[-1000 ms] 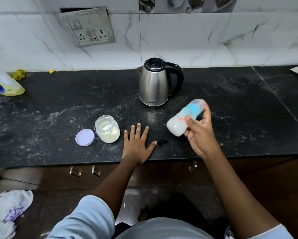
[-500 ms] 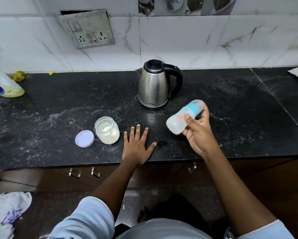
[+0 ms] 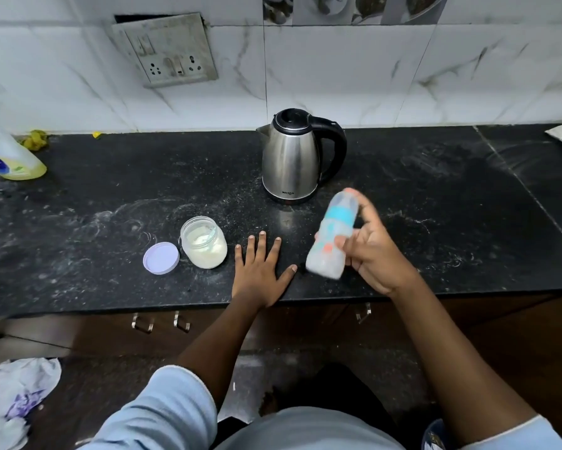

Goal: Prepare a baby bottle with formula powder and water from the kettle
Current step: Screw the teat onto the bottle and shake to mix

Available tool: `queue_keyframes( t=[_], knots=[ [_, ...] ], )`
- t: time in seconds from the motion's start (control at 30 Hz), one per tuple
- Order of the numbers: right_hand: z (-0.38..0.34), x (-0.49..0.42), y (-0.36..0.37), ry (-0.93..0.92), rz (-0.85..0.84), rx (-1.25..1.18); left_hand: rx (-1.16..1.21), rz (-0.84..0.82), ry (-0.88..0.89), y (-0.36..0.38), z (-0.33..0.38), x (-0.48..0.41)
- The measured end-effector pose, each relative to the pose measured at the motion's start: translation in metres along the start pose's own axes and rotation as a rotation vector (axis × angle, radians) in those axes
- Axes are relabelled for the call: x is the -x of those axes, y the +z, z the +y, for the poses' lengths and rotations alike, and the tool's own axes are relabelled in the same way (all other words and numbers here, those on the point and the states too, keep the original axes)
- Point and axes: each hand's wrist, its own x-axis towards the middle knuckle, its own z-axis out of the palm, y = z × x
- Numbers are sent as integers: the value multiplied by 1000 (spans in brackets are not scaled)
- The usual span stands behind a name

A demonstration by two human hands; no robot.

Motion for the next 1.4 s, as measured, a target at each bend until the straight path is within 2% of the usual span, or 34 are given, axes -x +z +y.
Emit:
queue_keyframes(
  t=[0.03,0.13,0.17,0.27,0.3,0.37,0.4,0.5,0.53,0.6,0.63,0.73,0.83,0.87,0.97,1.0,1.07,1.1,1.2,1.3,1.33,1.4],
  knots=[
    [0,1,1,5,-47,43,3,5,3,0,0,0],
    [3,-3,3,-54,156,-86,12,18,4,-1,0,0],
    [3,-4,3,-50,151,-77,10,17,2,-1,1,0],
    [-1,-3,4,13,-90,108,-3,17,8,-1,0,0],
    [-1,-4,6,-1,-56,91,0,19,7,-2,0,-1],
    [0,-8,6,-51,134,-49,13,21,2,0,0,-1],
    [0,-9,6,-67,159,-68,14,25,1,0,-1,-1],
    [0,-5,7,-7,-39,68,6,20,1,1,-1,-1],
    [1,-5,9,-13,0,41,9,22,2,2,-1,-1],
    [3,-7,9,-45,194,-111,17,27,2,2,-1,0],
    [5,-7,9,-49,216,-128,17,26,2,2,-1,-1],
    [4,-3,11,2,32,0,11,21,1,1,-1,0],
    [6,-6,10,-48,216,-133,22,20,-1,1,-1,-1],
    [7,-6,9,-51,229,-134,21,19,-2,1,0,-1],
    [3,-1,6,18,-7,39,4,16,2,0,0,0],
    [2,-1,5,10,-1,30,5,15,2,0,-1,0],
    [2,-5,3,-23,151,-90,11,16,-2,0,0,-1],
    [3,-6,2,-27,165,-98,10,16,-3,0,0,0],
    [2,-4,9,-1,13,8,-4,13,1,-1,0,1],
    [2,-9,10,-61,200,-150,-2,14,-1,-2,1,0],
    [1,-9,11,-55,186,-141,-1,10,-2,-2,1,0],
    [-1,-6,13,-2,21,-26,-6,5,-1,-2,1,1]
  ],
)
